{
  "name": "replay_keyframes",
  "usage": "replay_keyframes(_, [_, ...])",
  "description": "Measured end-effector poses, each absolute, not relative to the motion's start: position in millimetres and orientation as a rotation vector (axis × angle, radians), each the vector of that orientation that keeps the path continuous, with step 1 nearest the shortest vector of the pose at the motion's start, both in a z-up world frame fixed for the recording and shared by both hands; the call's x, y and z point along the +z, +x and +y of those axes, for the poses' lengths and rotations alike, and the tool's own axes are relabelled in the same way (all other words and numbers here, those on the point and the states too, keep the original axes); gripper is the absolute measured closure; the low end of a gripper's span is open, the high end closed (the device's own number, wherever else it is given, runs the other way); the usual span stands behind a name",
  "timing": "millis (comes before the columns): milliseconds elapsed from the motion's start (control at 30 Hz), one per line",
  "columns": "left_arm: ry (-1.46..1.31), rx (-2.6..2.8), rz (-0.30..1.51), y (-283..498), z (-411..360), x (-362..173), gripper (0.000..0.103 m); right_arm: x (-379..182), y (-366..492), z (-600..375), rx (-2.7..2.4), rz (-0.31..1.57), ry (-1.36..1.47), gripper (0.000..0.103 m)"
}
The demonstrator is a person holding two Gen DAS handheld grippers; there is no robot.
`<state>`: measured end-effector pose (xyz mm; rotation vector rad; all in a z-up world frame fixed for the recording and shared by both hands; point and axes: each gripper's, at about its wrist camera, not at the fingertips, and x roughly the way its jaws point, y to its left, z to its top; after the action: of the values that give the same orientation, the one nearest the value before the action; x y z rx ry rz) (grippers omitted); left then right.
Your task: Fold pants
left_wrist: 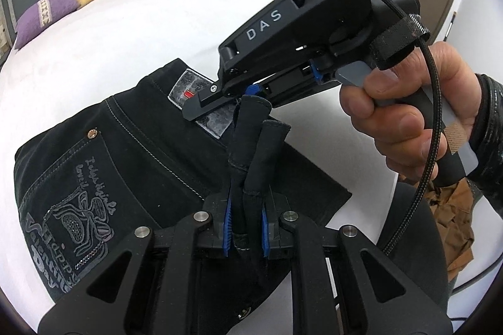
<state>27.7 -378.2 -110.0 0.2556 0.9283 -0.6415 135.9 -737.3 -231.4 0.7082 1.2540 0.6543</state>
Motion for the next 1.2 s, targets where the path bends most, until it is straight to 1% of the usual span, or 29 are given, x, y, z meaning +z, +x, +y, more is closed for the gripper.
replay_keyframes(267, [0.272,-0.656,0.933,22.9,-386.7,-114.6,0.091,-241.0,124.8,-741.8,0.623,1.241,0.759,0.089])
replay_keyframes(333, [0.27,-0.664,0.94,22.4,-384.4,-118.6,0.084,-249.6,125.4,-746.6,0.616,1.235,0.794,0.089])
replay_keyframes(367, [0.268,-0.668,0.94,21.6,-384.5,-119.1,0.083,-253.9,124.8,-748.1,0.624,1.227,0.819,0.088])
replay_keyframes(400, [0.252,-0.677,0.939,21.0,-382.0,-117.0,0.078,-256.2,123.8,-749.1,0.632,1.216,0.834,0.086])
replay_keyframes(433, [0.223,-0.699,0.943,20.9,-377.3,-113.2,0.072,-256.9,122.4,-750.5,0.633,1.209,0.852,0.083])
replay_keyframes(467, [0.199,-0.716,0.948,20.7,-373.3,-111.0,0.067,-255.5,121.2,-751.9,0.626,1.205,0.868,0.077])
replay_keyframes(500, [0.164,-0.732,0.956,20.2,-365.8,-106.2,0.055,-252.2,119.5,-754.0,0.61,1.199,0.874,0.071])
replay_keyframes(533, [0.126,-0.741,0.961,18.5,-356.0,-100.1,0.045,-247.4,117.5,-756.9,0.59,1.187,0.874,0.069])
replay_keyframes(567, [0.094,-0.751,0.96,16.5,-347.8,-94.9,0.042,-242.2,114.9,-760.8,0.572,1.172,0.875,0.063])
replay_keyframes(600, [0.059,-0.76,0.958,13.8,-336.8,-88.5,0.039,-236.0,111.7,-765.9,0.553,1.153,0.879,0.062])
replay_keyframes(633, [0.031,-0.767,0.956,11.7,-325.9,-82.2,0.039,-229.9,108.1,-770.1,0.543,1.136,0.886,0.062])
replay_keyframes(667, [0.008,-0.769,0.951,9.6,-315.7,-77.2,0.039,-223.9,104.2,-772.8,0.545,1.123,0.888,0.066])
replay_keyframes(700, [-0.026,-0.764,0.947,9.8,-301.1,-72.6,0.039,-215.6,99.3,-772.4,0.558,1.107,0.879,0.081])
replay_keyframes(767, [-0.119,-0.752,0.947,14.0,-273.7,-69.0,0.039,-202.2,90.5,-763.5,0.602,1.085,0.858,0.093])
replay_keyframes(833, [-0.188,-0.711,0.941,27.7,-244.2,-69.7,0.039,-197.2,84.1,-747.0,0.65,1.084,0.847,0.093])
replay_keyframes(900, [-0.239,-0.671,0.932,43.9,-220.4,-74.0,0.04,-206.9,79.7,-725.8,0.681,1.133,0.818,0.094])
replay_keyframes(967, [-0.319,-0.637,0.931,66.9,-200.9,-71.7,0.049,-229.6,77.4,-715.1,0.649,1.208,0.819,0.094])
replay_keyframes(1000, [-0.347,-0.623,0.926,82.0,-189.4,-71.3,0.056,-239.9,75.7,-714.3,0.627,1.235,0.829,0.103])
replay_keyframes(1033, [-0.362,-0.618,0.921,92.8,-182.6,-70.4,0.062,-252.3,74.6,-717.2,0.605,1.25,0.857,0.103])
replay_keyframes(1100, [-0.411,-0.632,0.937,115.4,-173.1,-75.6,0.064,-268.7,68.0,-728.8,0.608,1.214,0.965,0.103])
replay_keyframes(1133, [-0.426,-0.632,0.952,123.2,-170.7,-79.4,0.069,-272.4,66.0,-732.1,0.61,1.199,0.995,0.103])
replay_keyframes(1200, [-0.425,-0.633,0.972,133.4,-169.6,-86.7,0.07,-276.8,63.5,-734.5,0.612,1.174,1.023,0.103])
